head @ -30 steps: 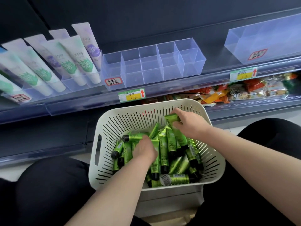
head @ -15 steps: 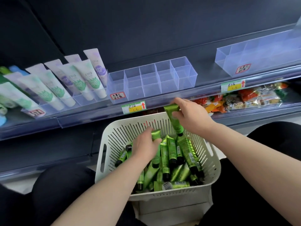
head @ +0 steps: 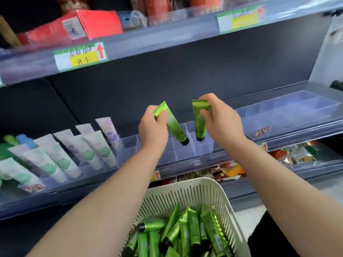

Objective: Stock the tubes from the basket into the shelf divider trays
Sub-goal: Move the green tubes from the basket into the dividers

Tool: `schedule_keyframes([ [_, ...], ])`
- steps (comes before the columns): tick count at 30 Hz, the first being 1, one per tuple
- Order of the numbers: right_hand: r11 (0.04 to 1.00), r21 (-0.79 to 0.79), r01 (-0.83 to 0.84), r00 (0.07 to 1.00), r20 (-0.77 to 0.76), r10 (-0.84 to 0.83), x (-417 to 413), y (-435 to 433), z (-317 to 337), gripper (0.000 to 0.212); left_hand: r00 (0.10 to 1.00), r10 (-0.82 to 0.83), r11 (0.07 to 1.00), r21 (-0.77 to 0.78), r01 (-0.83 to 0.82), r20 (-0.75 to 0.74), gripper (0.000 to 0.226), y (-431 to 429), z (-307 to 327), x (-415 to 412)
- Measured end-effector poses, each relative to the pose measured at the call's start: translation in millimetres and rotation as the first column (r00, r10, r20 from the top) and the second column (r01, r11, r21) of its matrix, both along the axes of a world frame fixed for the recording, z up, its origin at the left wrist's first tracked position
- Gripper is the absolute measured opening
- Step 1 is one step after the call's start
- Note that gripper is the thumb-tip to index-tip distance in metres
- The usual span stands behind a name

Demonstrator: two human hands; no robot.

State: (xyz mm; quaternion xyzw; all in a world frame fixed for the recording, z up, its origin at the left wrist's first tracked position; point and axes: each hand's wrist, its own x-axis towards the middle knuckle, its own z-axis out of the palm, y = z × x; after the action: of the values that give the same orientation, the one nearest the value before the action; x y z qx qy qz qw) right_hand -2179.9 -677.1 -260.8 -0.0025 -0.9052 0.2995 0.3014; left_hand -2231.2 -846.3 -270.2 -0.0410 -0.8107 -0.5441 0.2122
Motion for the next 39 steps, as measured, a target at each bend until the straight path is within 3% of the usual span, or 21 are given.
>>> schedule_keyframes([
  [8,0.992,-0.123,0.033,0.999,-0.018,-0.036,-43.9,28.4,-2.4,0.025,0.997,-0.076,0.995,-0.066,0.076,-0.004,0.009,53.1,9.0,-65.6],
  [15,0.986,-0.164,-0.017,0.999,-0.032,0.012,-64.3,42.1,-13.2,0.023,0.979,-0.172,0.902,-0.381,0.202,0.112,0.014,75.9,-5.9,-97.7],
  [19,0.977,-0.205,-0.058,0.998,-0.051,0.049,-73.1,40.6,-15.7,0.025,0.967,-0.162,0.915,-0.336,0.221,0.196,0.016,69.0,-17.4,-105.4],
  [23,0.957,-0.279,-0.074,0.996,-0.062,0.059,-83.8,36.0,-20.1,0.026,0.964,-0.197,0.955,-0.188,0.229,0.176,0.032,57.2,-17.7,-97.6],
  [25,0.956,-0.283,-0.071,0.997,-0.047,0.061,-87.3,32.5,-23.7,0.026,0.973,-0.182,0.960,-0.187,0.207,0.140,0.035,50.1,-17.2,-93.6],
  [33,0.994,-0.104,-0.032,0.992,0.115,0.044,-93.8,28.9,-42.2,0.034,0.967,-0.161,0.906,-0.360,0.223,0.196,0.037,31.5,-25.1,-80.2],
  [39,0.998,0.055,-0.011,0.997,0.074,0.007,-94.2,30.0,-42.9,0.040,0.977,-0.140,0.879,-0.433,0.198,0.161,0.042,24.5,-16.8,-67.9],
])
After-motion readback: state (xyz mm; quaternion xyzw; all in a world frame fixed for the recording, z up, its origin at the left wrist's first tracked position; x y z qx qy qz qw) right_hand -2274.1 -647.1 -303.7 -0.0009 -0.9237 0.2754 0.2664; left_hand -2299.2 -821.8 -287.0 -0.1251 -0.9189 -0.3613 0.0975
